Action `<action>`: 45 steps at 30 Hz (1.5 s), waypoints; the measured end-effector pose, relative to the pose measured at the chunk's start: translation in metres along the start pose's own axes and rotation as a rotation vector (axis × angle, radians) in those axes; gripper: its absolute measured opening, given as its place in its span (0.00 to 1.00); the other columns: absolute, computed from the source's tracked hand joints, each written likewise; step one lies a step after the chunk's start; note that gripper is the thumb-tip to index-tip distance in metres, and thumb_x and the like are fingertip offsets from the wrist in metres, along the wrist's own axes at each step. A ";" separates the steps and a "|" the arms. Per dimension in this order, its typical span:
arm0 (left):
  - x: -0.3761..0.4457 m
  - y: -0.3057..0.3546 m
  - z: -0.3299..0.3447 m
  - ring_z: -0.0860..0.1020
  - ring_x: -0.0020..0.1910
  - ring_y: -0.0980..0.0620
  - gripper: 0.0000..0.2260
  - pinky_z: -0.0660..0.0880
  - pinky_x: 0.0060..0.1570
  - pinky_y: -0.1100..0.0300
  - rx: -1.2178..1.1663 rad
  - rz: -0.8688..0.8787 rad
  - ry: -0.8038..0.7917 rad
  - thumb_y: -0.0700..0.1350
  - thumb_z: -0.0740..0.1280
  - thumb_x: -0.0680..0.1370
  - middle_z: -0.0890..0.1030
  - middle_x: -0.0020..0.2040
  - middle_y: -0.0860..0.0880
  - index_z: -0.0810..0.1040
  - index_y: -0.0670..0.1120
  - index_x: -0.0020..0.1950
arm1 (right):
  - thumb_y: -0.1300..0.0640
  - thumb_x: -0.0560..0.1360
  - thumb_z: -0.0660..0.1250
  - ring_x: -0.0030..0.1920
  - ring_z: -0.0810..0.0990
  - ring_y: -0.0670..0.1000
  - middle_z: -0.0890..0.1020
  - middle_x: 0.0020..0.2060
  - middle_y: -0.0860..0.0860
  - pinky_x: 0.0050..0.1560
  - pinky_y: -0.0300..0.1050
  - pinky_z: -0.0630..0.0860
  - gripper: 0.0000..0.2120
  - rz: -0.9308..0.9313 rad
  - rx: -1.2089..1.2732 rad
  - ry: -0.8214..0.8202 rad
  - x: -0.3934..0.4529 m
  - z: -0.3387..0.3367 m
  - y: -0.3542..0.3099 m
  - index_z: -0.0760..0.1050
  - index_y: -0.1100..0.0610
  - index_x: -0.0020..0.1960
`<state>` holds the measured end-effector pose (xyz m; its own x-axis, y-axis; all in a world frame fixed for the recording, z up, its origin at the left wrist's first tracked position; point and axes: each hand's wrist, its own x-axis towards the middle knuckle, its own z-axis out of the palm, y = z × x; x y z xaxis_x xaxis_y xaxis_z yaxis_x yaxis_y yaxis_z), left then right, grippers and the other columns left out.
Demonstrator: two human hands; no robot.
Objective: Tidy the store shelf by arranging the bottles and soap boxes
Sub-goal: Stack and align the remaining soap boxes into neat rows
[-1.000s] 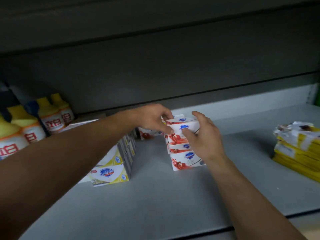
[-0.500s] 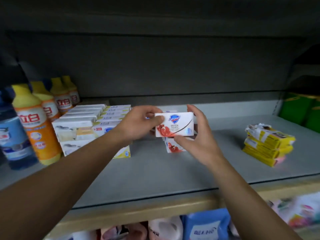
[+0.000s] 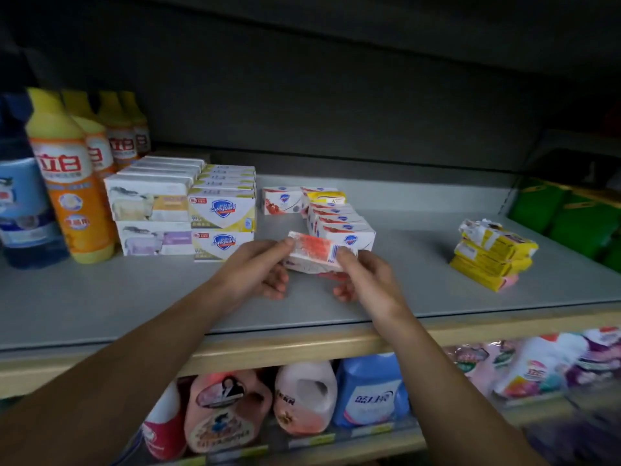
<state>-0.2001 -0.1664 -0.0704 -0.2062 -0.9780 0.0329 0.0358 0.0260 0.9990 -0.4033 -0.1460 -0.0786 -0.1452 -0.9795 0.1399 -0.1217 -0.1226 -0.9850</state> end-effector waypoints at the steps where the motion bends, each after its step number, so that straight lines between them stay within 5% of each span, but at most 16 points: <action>1: 0.001 -0.003 0.001 0.78 0.27 0.49 0.26 0.77 0.27 0.57 0.044 0.019 0.021 0.66 0.71 0.68 0.79 0.32 0.42 0.78 0.42 0.45 | 0.34 0.65 0.68 0.28 0.81 0.51 0.85 0.36 0.54 0.31 0.42 0.76 0.26 0.014 -0.040 0.018 0.000 0.001 -0.001 0.80 0.57 0.46; 5: 0.006 -0.007 0.000 0.76 0.24 0.47 0.29 0.72 0.23 0.61 0.140 0.038 0.052 0.68 0.65 0.70 0.79 0.29 0.42 0.77 0.40 0.45 | 0.28 0.65 0.61 0.24 0.79 0.49 0.83 0.29 0.49 0.23 0.38 0.70 0.26 0.016 -0.164 0.080 0.002 0.003 -0.001 0.82 0.50 0.40; 9: 0.002 -0.006 -0.002 0.75 0.24 0.48 0.17 0.71 0.23 0.61 0.111 0.092 -0.018 0.61 0.68 0.72 0.78 0.30 0.43 0.79 0.47 0.44 | 0.41 0.69 0.69 0.25 0.76 0.49 0.83 0.40 0.53 0.25 0.38 0.71 0.14 -0.077 -0.024 0.021 -0.001 -0.001 0.004 0.82 0.50 0.46; 12: 0.000 -0.007 -0.003 0.76 0.27 0.49 0.11 0.73 0.25 0.61 0.069 0.155 -0.031 0.57 0.68 0.75 0.80 0.35 0.47 0.82 0.51 0.48 | 0.51 0.65 0.74 0.36 0.82 0.47 0.83 0.50 0.48 0.33 0.38 0.76 0.18 -0.135 0.046 -0.076 -0.004 -0.005 0.006 0.80 0.45 0.55; 15: 0.000 -0.008 -0.005 0.74 0.25 0.49 0.12 0.70 0.23 0.62 0.072 0.180 0.018 0.49 0.69 0.77 0.81 0.41 0.48 0.79 0.51 0.60 | 0.46 0.66 0.72 0.45 0.83 0.45 0.83 0.52 0.43 0.42 0.39 0.78 0.20 -0.203 -0.014 -0.082 -0.006 -0.004 0.007 0.77 0.40 0.57; 21: -0.003 -0.004 -0.014 0.77 0.30 0.50 0.23 0.75 0.27 0.59 -0.030 0.153 -0.134 0.32 0.68 0.75 0.82 0.56 0.47 0.74 0.50 0.67 | 0.59 0.76 0.69 0.52 0.82 0.44 0.83 0.55 0.44 0.56 0.44 0.78 0.16 -0.242 -0.160 -0.032 -0.004 -0.003 0.011 0.77 0.52 0.63; 26: -0.009 -0.002 -0.010 0.83 0.42 0.45 0.18 0.81 0.40 0.53 -0.128 0.140 -0.141 0.44 0.71 0.71 0.83 0.54 0.45 0.79 0.47 0.61 | 0.65 0.73 0.70 0.40 0.79 0.46 0.82 0.56 0.43 0.44 0.37 0.76 0.21 -0.322 -0.251 -0.031 -0.008 -0.004 0.008 0.74 0.43 0.58; 29: -0.009 -0.003 -0.009 0.84 0.46 0.41 0.17 0.81 0.43 0.54 -0.094 0.161 -0.117 0.43 0.72 0.68 0.83 0.53 0.46 0.80 0.45 0.57 | 0.66 0.71 0.71 0.42 0.78 0.44 0.81 0.58 0.49 0.42 0.32 0.73 0.23 -0.325 -0.324 -0.053 -0.007 -0.002 0.009 0.74 0.49 0.62; 35: -0.012 -0.001 -0.002 0.84 0.44 0.39 0.19 0.82 0.45 0.54 -0.106 0.196 -0.066 0.44 0.74 0.65 0.83 0.53 0.44 0.80 0.44 0.55 | 0.54 0.70 0.74 0.60 0.69 0.51 0.78 0.61 0.46 0.61 0.43 0.68 0.25 -0.621 -0.728 0.104 -0.016 0.011 0.002 0.75 0.51 0.65; 40: -0.017 0.028 0.001 0.85 0.39 0.42 0.13 0.82 0.39 0.54 0.105 0.257 0.034 0.40 0.70 0.76 0.82 0.56 0.47 0.79 0.47 0.60 | 0.56 0.72 0.71 0.59 0.72 0.56 0.79 0.60 0.51 0.62 0.48 0.69 0.20 -0.762 -0.831 0.092 0.000 0.013 -0.018 0.76 0.54 0.64; 43: -0.017 0.056 -0.013 0.83 0.32 0.52 0.12 0.79 0.33 0.61 0.415 0.491 0.246 0.47 0.71 0.76 0.82 0.54 0.55 0.79 0.52 0.59 | 0.58 0.74 0.71 0.59 0.71 0.55 0.78 0.61 0.51 0.58 0.38 0.64 0.21 -0.753 -0.819 0.087 0.022 0.012 -0.039 0.75 0.54 0.66; 45: -0.015 0.071 -0.029 0.81 0.36 0.58 0.13 0.75 0.38 0.69 0.735 0.677 0.426 0.52 0.70 0.74 0.82 0.50 0.58 0.80 0.53 0.58 | 0.58 0.75 0.70 0.58 0.72 0.54 0.77 0.60 0.51 0.54 0.33 0.61 0.20 -0.758 -0.811 0.098 0.041 0.013 -0.053 0.74 0.54 0.66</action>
<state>-0.1664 -0.1561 -0.0012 -0.0031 -0.7018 0.7124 -0.6092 0.5663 0.5552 -0.3905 -0.1814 -0.0223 0.1658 -0.6742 0.7197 -0.8120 -0.5075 -0.2883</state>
